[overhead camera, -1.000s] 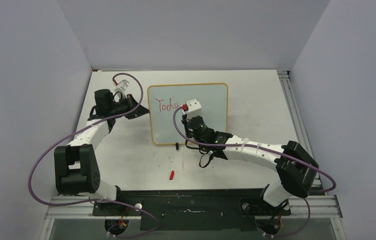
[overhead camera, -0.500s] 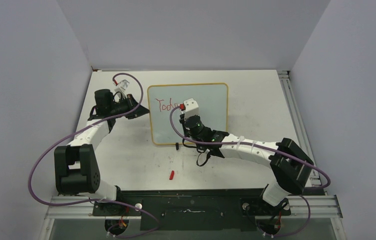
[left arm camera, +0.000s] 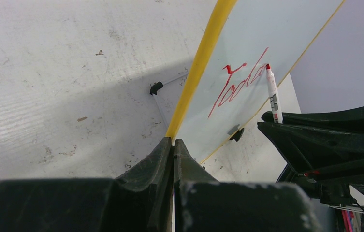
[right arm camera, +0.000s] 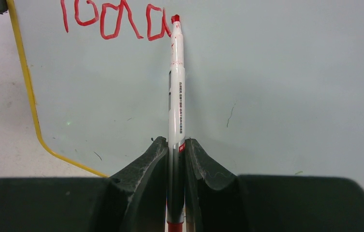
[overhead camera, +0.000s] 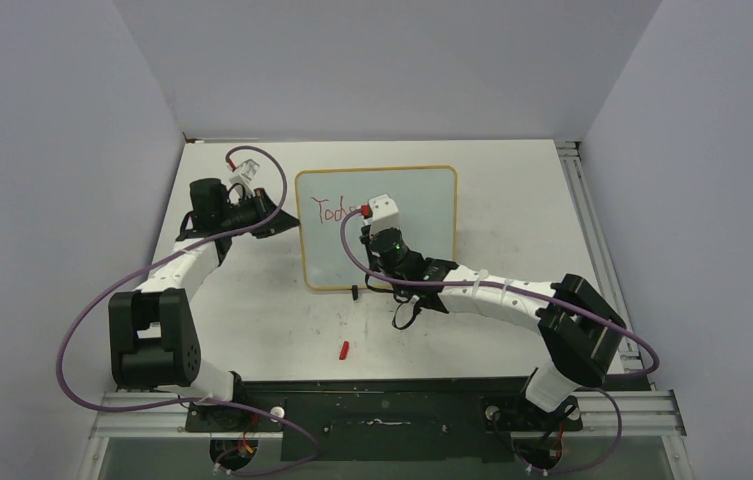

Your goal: Write a sentence on the whiteboard

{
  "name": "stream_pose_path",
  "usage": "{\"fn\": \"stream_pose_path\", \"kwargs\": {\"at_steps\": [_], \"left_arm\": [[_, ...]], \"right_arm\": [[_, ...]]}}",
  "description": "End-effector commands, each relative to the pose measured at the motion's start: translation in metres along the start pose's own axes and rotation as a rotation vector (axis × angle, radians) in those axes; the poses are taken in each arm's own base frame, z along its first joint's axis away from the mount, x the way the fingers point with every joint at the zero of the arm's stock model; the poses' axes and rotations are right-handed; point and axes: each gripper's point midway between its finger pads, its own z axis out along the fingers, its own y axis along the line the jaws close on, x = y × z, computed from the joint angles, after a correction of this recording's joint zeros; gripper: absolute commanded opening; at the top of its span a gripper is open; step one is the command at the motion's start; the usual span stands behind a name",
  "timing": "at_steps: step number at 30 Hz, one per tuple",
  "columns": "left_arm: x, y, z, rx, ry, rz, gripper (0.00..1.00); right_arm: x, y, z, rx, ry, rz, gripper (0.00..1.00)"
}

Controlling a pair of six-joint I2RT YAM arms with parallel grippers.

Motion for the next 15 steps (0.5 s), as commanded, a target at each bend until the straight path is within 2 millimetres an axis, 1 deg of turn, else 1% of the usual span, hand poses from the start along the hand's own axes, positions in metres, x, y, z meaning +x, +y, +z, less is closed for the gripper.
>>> {"fn": "stream_pose_path", "kwargs": {"at_steps": [1, 15], "left_arm": [[-0.011, -0.023, -0.004, 0.054, -0.025, 0.074, 0.0], [-0.011, -0.024, -0.004, 0.056, -0.025, 0.075, 0.0]], "right_arm": [[-0.019, -0.004, 0.003, 0.023, -0.037, 0.046, 0.05], [0.008, -0.009, -0.002, 0.026, 0.028, 0.057, 0.05]]}}
